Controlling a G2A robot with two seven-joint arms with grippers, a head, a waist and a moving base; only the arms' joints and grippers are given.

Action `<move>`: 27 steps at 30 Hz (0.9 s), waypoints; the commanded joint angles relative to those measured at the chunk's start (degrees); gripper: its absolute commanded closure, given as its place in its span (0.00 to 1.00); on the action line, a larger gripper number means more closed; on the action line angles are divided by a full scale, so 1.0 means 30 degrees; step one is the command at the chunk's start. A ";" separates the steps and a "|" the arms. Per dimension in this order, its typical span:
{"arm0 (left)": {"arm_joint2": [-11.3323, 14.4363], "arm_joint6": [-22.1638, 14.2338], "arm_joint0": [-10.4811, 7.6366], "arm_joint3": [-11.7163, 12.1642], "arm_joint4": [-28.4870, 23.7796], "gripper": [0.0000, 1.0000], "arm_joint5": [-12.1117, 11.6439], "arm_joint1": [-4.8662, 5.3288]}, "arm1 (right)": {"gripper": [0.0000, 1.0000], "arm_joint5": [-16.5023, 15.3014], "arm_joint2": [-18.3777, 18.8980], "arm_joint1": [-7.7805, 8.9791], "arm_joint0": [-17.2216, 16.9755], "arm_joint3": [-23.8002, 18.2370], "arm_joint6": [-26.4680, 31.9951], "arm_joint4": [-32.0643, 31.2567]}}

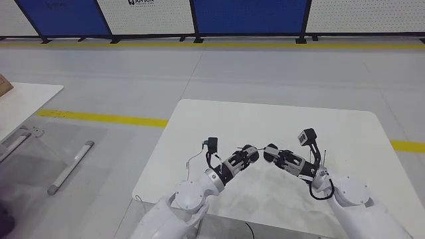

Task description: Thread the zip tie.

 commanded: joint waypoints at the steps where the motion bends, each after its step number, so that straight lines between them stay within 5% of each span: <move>1: 0.0009 -0.0023 -0.0011 0.0014 -0.0013 1.00 0.0001 -0.0004 | 1.00 0.0000 0.0000 0.0000 0.0000 0.0000 0.0000 0.0000; 9: 0.0004 -0.0067 -0.0004 -0.0012 0.0038 1.00 -0.0057 -0.0006 | 1.00 0.0000 0.0000 0.0000 0.0000 0.0000 0.0000 0.0000; 10: -0.0002 -0.0061 0.0019 -0.0037 0.0055 1.00 -0.0070 -0.0004 | 0.84 0.0094 -0.0007 -0.0007 -0.0061 -0.0070 -0.0142 -0.0065; 12: -0.0037 -0.0057 0.0077 -0.0105 0.0025 1.00 -0.0102 0.0002 | 0.00 0.0549 0.0014 -0.0014 -0.0186 -0.0357 -0.0347 -0.0385; 18: -0.0766 -0.1296 0.0159 -0.0446 -0.2434 1.00 0.0845 0.0075 | 0.00 0.1748 0.0561 0.0034 -0.0344 -0.0349 0.0461 0.0399; 27: -0.2098 -0.0518 0.0943 -0.0598 -0.1395 1.00 0.0814 0.0339 | 0.00 0.2093 0.2151 0.0317 -0.1040 -0.0088 0.1225 0.1202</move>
